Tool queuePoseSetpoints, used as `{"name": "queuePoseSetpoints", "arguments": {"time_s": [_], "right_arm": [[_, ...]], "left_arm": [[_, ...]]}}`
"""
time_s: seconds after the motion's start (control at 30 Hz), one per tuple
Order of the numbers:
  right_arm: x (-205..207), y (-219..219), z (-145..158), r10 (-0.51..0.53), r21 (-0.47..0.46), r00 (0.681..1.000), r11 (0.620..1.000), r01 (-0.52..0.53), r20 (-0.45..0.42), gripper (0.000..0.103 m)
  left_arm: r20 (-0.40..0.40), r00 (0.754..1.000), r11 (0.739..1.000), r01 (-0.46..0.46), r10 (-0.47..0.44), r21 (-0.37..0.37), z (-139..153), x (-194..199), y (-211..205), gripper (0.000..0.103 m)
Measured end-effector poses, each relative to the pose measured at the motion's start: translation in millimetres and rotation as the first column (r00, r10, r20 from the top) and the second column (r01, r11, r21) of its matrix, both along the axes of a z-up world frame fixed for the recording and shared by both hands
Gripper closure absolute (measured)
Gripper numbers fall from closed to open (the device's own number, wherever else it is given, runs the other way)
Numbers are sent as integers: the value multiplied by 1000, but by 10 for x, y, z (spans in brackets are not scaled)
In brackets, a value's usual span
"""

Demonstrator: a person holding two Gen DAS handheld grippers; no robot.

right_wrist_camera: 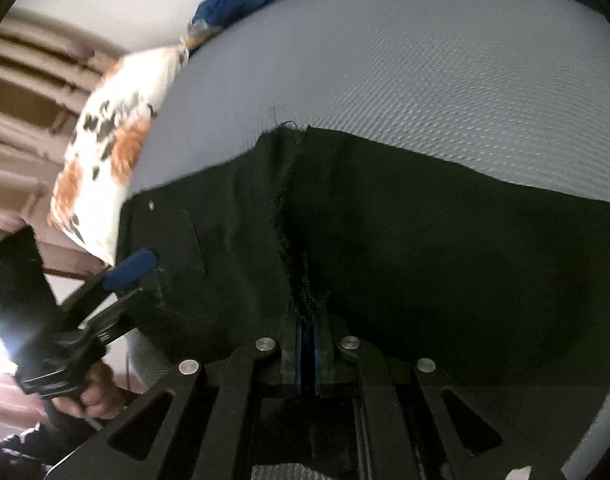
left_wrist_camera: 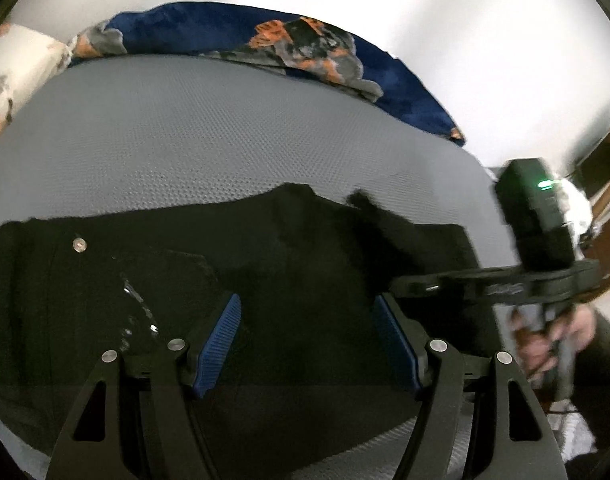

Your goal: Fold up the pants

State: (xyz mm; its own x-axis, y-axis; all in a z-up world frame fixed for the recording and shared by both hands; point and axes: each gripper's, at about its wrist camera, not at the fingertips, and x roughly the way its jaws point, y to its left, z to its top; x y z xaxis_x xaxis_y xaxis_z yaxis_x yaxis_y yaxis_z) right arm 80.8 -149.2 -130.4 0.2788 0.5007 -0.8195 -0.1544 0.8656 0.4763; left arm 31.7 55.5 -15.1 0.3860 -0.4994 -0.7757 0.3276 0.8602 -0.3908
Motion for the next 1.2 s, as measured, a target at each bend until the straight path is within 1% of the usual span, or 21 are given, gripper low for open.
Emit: {"name": "queuePoseSetpoints", "arguments": {"time_s": [0.03, 0.07, 0.13, 0.2, 0.37, 0.43, 0.5, 0.6, 0.67, 0.73, 0.8, 0.87, 0.93, 0.97, 1.03, 1.13, 1.2], "right_arm": [[16, 34, -28, 5, 3, 1000, 1000, -5, -5, 91], [19, 48, -53, 7, 16, 1000, 1000, -7, -17, 85], [18, 33, -46, 2, 44, 1000, 999, 0, -26, 80], [-13, -30, 33, -5, 93, 1000, 996, 6, -13, 80], [-161, -274, 295, -63, 152, 997, 987, 55, 46, 66], [-220, -396, 357, -95, 171, 994, 982, 84, 54, 62], [-294, -521, 396, -134, 180, 989, 976, 121, 66, 61], [-377, -685, 392, -180, 211, 982, 964, 164, 57, 60], [-443, -799, 364, -206, 230, 977, 955, 190, 47, 58], [-489, -837, 342, -218, 249, 975, 947, 203, 35, 58], [-547, -851, 337, -215, 274, 976, 941, 200, 27, 57], [-594, -845, 354, -211, 260, 977, 946, 195, 35, 56], [-645, -825, 391, -180, 312, 983, 937, 156, 48, 56], [-670, -791, 415, -142, 343, 989, 932, 116, 51, 55], [-711, -754, 473, -134, 318, 988, 942, 104, 72, 50], [-730, -729, 523, -140, 249, 985, 962, 111, 104, 50], [-729, -752, 510, -156, 231, 982, 964, 129, 106, 50]], "left_arm": [[-7, 1000, 1000, 4, -5, -13, -1, -3, 2, 33], [-15, 1000, 1000, 9, -9, -29, -1, -7, 8, 33], [-33, 999, 998, 16, -18, -56, -11, -10, 15, 33], [-53, 998, 997, 25, -29, -79, -25, -9, 12, 33], [-116, 990, 987, 57, -74, -148, -75, -2, -53, 33], [-145, 984, 984, 77, -101, -162, -119, 2, -115, 33], [-180, 975, 981, 99, -129, -165, -180, 16, -193, 33], [-234, 959, 977, 118, -158, -177, -278, 45, -305, 33], [-256, 953, 976, 114, -160, -186, -322, 67, -336, 33], [-274, 949, 974, 101, -155, -202, -352, 88, -340, 33], [-284, 947, 973, 90, -149, -211, -364, 98, -333, 33], [-280, 948, 973, 91, -150, -211, -348, 78, -330, 33], [-283, 947, 973, 93, -153, -213, -344, 70, -328, 33], [-284, 947, 974, 93, -151, -208, -348, 76, -341, 33], [-289, 945, 974, 91, -150, -205, -355, 88, -350, 33], [-300, 942, 974, 88, -150, -210, -371, 106, -352, 33], [-310, 939, 974, 88, -152, -210, -405, 138, -392, 33]]}}
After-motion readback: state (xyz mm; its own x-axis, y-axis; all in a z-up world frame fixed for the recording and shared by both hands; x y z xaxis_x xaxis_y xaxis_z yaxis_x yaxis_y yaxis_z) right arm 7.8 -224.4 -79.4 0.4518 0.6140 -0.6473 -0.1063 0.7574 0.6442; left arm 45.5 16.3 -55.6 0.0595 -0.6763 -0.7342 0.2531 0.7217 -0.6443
